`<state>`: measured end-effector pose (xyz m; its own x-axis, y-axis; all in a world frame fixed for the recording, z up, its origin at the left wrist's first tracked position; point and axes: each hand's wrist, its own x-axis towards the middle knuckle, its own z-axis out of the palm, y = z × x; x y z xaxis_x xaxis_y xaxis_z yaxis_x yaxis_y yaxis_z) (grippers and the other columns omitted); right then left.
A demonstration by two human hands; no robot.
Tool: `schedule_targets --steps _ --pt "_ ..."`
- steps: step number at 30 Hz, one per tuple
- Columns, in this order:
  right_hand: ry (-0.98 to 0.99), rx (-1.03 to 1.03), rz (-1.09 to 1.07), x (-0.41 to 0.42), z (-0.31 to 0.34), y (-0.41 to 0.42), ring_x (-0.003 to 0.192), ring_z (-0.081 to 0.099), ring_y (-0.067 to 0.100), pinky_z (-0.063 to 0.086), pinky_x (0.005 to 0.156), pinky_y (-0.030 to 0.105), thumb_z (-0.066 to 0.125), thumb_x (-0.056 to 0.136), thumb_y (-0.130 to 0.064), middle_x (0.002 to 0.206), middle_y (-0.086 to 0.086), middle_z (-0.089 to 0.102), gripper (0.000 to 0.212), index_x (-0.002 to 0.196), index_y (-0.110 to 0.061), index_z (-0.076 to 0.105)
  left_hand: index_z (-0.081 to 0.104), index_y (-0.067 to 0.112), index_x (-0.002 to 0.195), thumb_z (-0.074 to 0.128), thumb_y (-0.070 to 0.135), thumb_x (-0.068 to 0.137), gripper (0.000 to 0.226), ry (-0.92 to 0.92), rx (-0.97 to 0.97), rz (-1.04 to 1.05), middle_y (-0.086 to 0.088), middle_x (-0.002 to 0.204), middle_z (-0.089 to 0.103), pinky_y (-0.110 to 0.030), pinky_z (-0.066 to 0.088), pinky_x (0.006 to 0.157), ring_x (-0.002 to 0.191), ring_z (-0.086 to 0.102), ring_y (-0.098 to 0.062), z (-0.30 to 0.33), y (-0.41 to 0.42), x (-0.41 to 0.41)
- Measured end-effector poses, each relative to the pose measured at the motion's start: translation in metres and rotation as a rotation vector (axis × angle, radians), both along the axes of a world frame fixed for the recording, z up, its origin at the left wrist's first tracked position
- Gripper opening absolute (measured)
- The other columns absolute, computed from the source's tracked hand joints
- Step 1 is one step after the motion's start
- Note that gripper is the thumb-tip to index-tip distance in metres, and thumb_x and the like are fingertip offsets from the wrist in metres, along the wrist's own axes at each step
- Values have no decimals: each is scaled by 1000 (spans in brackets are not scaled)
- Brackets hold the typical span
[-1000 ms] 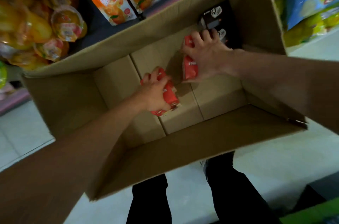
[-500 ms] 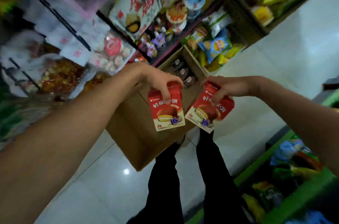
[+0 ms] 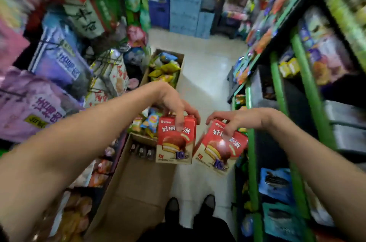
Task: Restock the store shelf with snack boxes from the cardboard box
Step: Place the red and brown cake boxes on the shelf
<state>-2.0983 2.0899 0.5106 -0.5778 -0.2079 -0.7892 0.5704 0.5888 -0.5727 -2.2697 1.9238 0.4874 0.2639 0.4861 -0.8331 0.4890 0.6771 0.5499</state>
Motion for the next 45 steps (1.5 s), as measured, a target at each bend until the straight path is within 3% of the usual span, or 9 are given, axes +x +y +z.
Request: schedule_targets --steps 4,9,18,22,27,33,37,41,45 --pt "42 23 -162 90 55 29 99 70 23 55 76 33 77 53 -33 110 2 69 79 126 -20 49 40 30 140 78 17 67 84 65 62 -247 2 120 60 -50 56 89 101 67 -18 63 72 66" --pt "115 79 -388 210 107 48 105 68 28 56 79 34 73 67 -20 117 8 66 69 130 -16 45 49 44 125 82 21 58 78 79 110 -492 11 113 66 -42 57 83 101 68 -13 125 144 159" --pt "226 197 -564 386 188 23 96 72 16 55 73 27 76 55 -42 110 -4 70 80 128 -27 49 45 30 140 83 21 67 83 42 129 -826 -9 133 62 -43 55 89 120 61 -31 202 193 321" --pt "265 209 -646 438 198 7 95 72 17 56 72 29 76 52 -39 108 -3 71 75 123 -27 53 44 33 139 78 15 68 80 3 118 -862 -5 127 66 -40 55 88 113 65 -26 219 187 370" --pt "293 238 -779 488 201 -3 96 72 23 56 74 31 77 52 -39 110 2 71 77 124 -30 50 38 21 144 78 21 64 90 72 208 -971 -11 130 60 -37 57 81 108 67 -22 230 192 420" --pt "370 305 -976 519 193 -21 98 71 20 60 77 35 77 57 -37 119 2 65 78 129 -36 46 45 32 136 81 27 60 84 116 277 -1052 -7 129 60 -40 56 85 114 64 -27 232 212 443" --pt "492 391 -1151 537 182 -43 103 68 18 60 82 37 76 57 -39 125 -1 58 86 135 -43 40 44 34 135 80 22 62 82 57 347 -1016 -5 128 58 -35 58 78 106 68 -19 228 223 440" --pt "596 520 -1305 549 178 -69 105 63 15 61 79 34 78 50 -48 129 -12 49 93 131 -61 34 45 34 136 82 19 64 83 -17 486 -976 -8 134 56 -49 56 90 116 63 -27 224 228 436" --pt "602 830 -1394 553 170 -87 118 50 14 55 92 38 77 47 -53 133 -14 37 95 126 -73 27 46 37 134 85 22 60 85 -113 659 -960 3 132 53 -34 59 78 109 65 -16 220 229 439"
